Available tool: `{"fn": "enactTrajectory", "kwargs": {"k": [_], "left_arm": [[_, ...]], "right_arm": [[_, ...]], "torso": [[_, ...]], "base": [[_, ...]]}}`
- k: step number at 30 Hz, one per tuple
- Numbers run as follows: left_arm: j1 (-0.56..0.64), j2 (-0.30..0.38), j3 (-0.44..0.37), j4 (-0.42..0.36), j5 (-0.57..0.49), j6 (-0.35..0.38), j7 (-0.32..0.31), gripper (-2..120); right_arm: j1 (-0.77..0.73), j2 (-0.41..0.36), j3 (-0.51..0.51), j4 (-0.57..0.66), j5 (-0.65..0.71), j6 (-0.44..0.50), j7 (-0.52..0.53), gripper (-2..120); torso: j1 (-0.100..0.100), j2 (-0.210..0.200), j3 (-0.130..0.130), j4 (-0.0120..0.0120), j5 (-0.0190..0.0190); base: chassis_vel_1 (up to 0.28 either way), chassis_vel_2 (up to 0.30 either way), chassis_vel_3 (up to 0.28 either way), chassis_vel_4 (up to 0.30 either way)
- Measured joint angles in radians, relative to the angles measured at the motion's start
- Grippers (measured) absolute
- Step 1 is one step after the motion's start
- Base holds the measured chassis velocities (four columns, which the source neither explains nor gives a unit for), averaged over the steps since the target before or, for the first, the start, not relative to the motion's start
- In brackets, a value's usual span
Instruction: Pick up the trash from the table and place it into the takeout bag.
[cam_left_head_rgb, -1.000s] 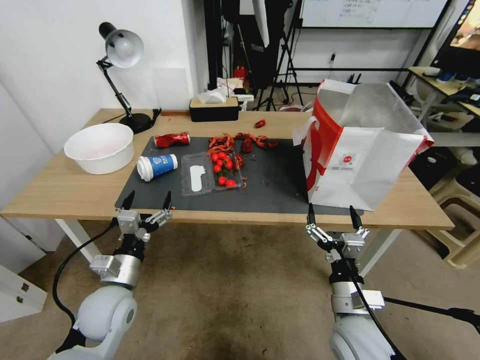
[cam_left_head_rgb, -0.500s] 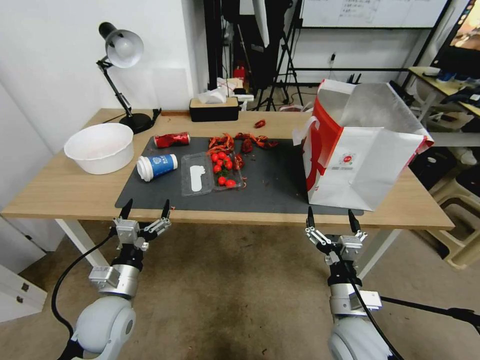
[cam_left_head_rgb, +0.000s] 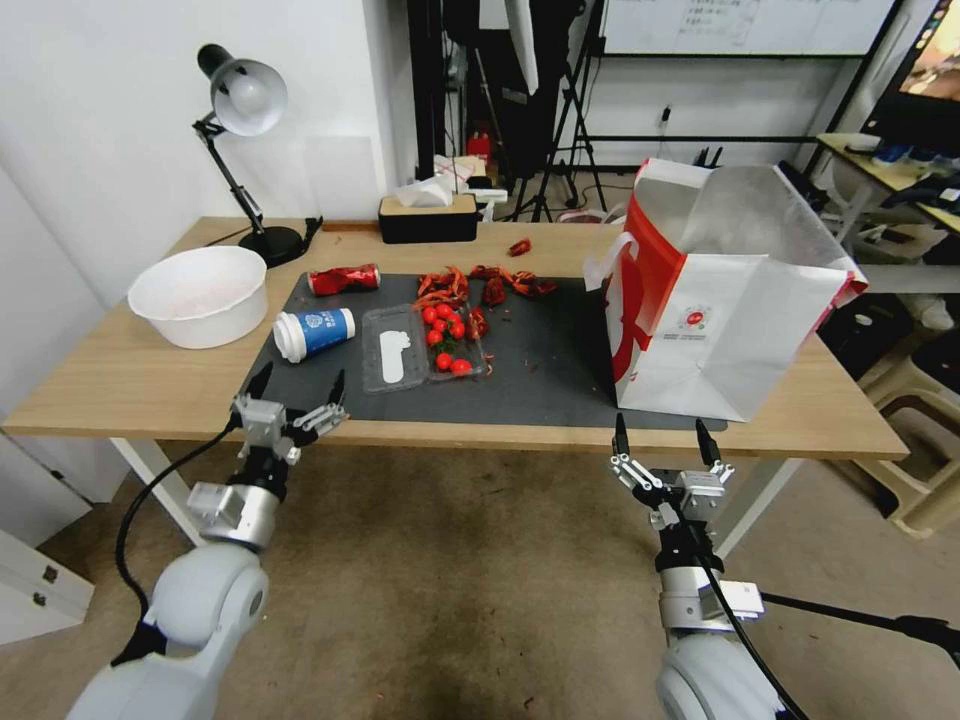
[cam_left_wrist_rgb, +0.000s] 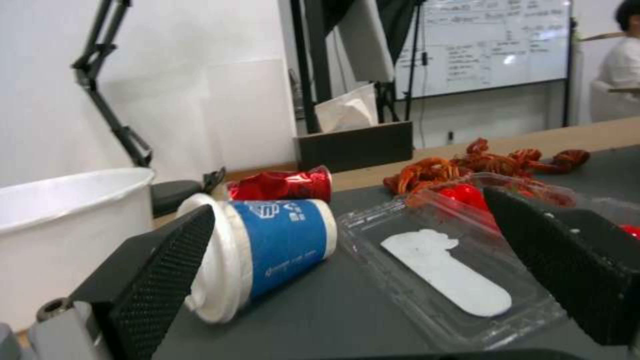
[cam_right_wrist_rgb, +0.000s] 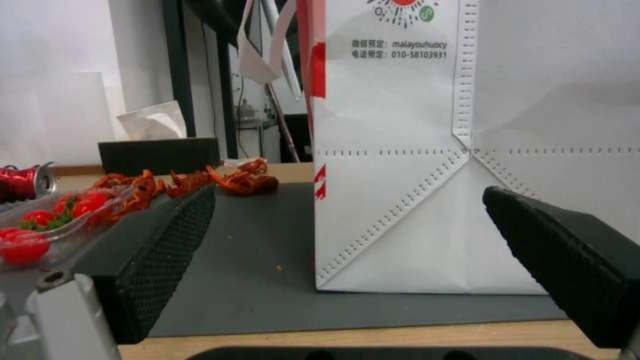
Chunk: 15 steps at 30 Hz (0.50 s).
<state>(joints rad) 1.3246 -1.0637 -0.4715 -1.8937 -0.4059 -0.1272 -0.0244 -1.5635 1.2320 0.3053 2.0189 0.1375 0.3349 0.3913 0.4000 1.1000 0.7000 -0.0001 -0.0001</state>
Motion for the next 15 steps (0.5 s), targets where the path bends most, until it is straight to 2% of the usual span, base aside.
{"fn": "enactTrajectory", "kwargs": {"k": [2,7,10,11,15], "left_arm": [[-0.031,0.049,0.007,0.042,-0.024,0.000,0.042,100],[-0.066,0.107,0.013,0.079,-0.033,-0.007,0.093,100],[-0.136,0.189,0.034,0.108,-0.049,0.002,0.170,100],[-0.136,0.189,0.034,0.108,-0.049,0.002,0.170,100],[-0.257,0.282,0.087,0.160,-0.067,0.025,0.271,100]], "right_arm": [[0.003,0.000,0.000,0.000,0.000,0.000,0.000,100],[0.005,0.000,0.001,-0.001,0.000,0.000,-0.001,100],[0.010,0.003,-0.002,-0.005,-0.003,-0.001,-0.001,100],[0.010,0.003,-0.002,-0.005,-0.003,-0.001,-0.001,100],[0.018,0.004,-0.007,-0.005,-0.005,-0.005,-0.002,100]], "torso": [[0.000,0.000,0.000,0.0000,-0.0002],[0.000,0.000,0.000,0.0003,-0.0001],[0.000,0.000,0.000,0.0003,0.0001],[0.000,0.000,0.000,0.0003,0.0001],[0.000,0.000,0.000,-0.0001,0.0001]], "base": [[0.000,0.000,0.000,0.000],[0.000,0.000,0.000,0.000],[0.000,0.000,0.000,0.000],[0.000,0.000,0.000,0.000],[0.000,0.000,0.000,0.000]]}}
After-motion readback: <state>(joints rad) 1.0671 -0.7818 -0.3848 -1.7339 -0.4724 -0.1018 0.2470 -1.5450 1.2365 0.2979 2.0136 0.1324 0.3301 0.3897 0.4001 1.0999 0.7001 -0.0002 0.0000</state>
